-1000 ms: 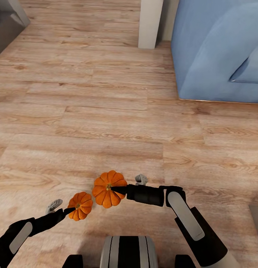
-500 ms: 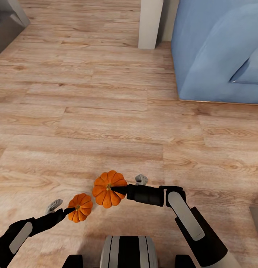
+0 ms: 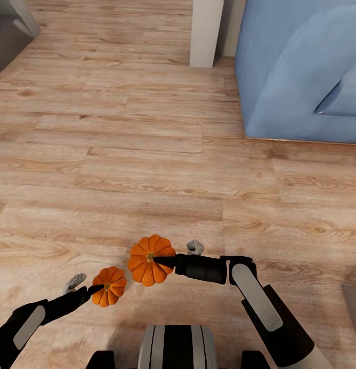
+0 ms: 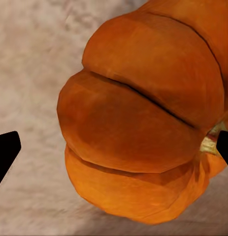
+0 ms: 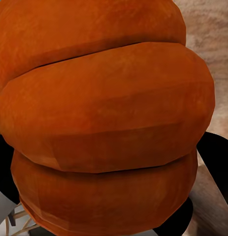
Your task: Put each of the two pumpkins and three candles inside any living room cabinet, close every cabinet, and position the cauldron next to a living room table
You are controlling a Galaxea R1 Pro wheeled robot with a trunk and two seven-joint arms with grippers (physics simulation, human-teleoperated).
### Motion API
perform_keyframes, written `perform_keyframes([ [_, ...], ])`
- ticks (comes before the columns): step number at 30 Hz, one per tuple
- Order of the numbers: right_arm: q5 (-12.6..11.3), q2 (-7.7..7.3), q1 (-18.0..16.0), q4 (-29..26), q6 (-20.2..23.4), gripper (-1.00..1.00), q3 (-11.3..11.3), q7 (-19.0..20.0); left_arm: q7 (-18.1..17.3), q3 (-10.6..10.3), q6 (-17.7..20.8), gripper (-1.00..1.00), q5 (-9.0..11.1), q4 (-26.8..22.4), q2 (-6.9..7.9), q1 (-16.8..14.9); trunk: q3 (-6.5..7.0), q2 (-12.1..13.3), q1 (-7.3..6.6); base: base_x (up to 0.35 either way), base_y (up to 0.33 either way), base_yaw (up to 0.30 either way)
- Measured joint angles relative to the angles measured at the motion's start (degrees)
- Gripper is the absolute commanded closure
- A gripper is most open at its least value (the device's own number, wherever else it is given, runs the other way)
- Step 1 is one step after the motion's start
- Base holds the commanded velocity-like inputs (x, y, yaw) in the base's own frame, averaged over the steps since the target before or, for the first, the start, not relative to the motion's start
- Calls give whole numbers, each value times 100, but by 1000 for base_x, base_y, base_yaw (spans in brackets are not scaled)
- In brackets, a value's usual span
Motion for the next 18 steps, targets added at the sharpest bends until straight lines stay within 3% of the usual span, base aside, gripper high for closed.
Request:
perform_keyframes([
  [16, -4, -9, 0, -7, 0, 100, -1, 1, 1, 0, -35, -100, 11, 5, 0, 8, 0, 0, 0, 0, -35, 0],
  [17, -4, -9, 0, -7, 0, 100, -1, 1, -2, -2, -45, 100, 9, 6, 0, 8, 0, 0, 0, 0, 0, 0],
  [18, 0, -9, 0, -7, 0, 100, 0, 1, -4, 0, -65, 100, 48, 3, 5, 7, 0, 0, -1, 0, 0, 0],
])
